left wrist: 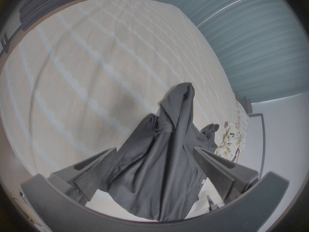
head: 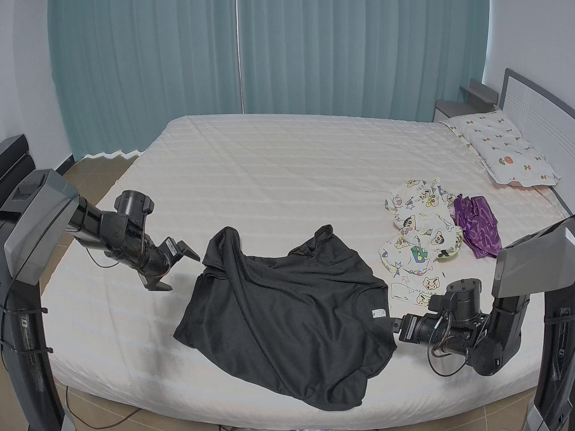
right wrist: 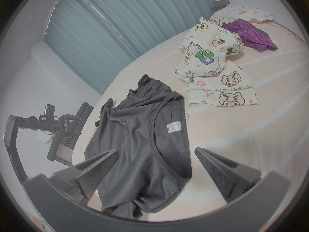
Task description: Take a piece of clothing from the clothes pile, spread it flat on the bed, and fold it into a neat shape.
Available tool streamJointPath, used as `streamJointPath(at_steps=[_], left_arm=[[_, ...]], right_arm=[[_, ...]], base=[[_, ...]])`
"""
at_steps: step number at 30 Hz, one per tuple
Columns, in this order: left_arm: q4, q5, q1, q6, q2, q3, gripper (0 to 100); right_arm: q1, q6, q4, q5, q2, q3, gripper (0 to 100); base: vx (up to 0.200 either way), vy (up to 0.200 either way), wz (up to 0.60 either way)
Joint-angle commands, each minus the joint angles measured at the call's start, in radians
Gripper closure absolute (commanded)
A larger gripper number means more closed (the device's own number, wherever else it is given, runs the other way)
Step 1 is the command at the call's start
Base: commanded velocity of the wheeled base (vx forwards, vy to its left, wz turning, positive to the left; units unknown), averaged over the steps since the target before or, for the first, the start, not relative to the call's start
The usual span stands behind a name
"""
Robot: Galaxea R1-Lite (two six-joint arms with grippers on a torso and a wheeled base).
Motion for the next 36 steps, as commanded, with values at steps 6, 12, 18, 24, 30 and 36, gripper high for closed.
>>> streamJointPath(at_steps=[6, 12, 18, 24, 30, 36], left_arm=[[-0.668, 0.207, -0.142, 0.025, -0.092, 0.721, 0], [-0.729, 0.309, -0.171, 0.023, -0.032, 0.75, 0], [-0.775, 0.341, -0.181, 0.025, -0.003, 0.736, 0], [-0.777, 0.391, -0.189, 0.025, 0.038, 0.684, 0], [-0.766, 0.424, -0.191, 0.029, 0.077, 0.609, 100], [-0.731, 0.43, -0.191, 0.026, 0.067, 0.612, 100]], right_arm=[[0.065, 0.02, -0.124, -0.012, -0.015, 0.211, 0], [0.079, 0.06, -0.147, -0.049, 0.022, 0.208, 0], [0.093, 0.064, -0.187, -0.05, 0.052, 0.207, 0], [0.093, 0.066, -0.187, -0.049, 0.052, 0.201, 0], [0.096, 0.067, -0.187, -0.047, 0.057, 0.179, 0], [0.113, 0.064, -0.181, -0.072, 0.12, 0.116, 0]], base=[[0.0, 0.0, 0.0], [0.0, 0.0, 0.0], [0.0, 0.0, 0.0], [0.0, 0.0, 0.0], [0.0, 0.0, 0.0], [0.0, 0.0, 0.0]])
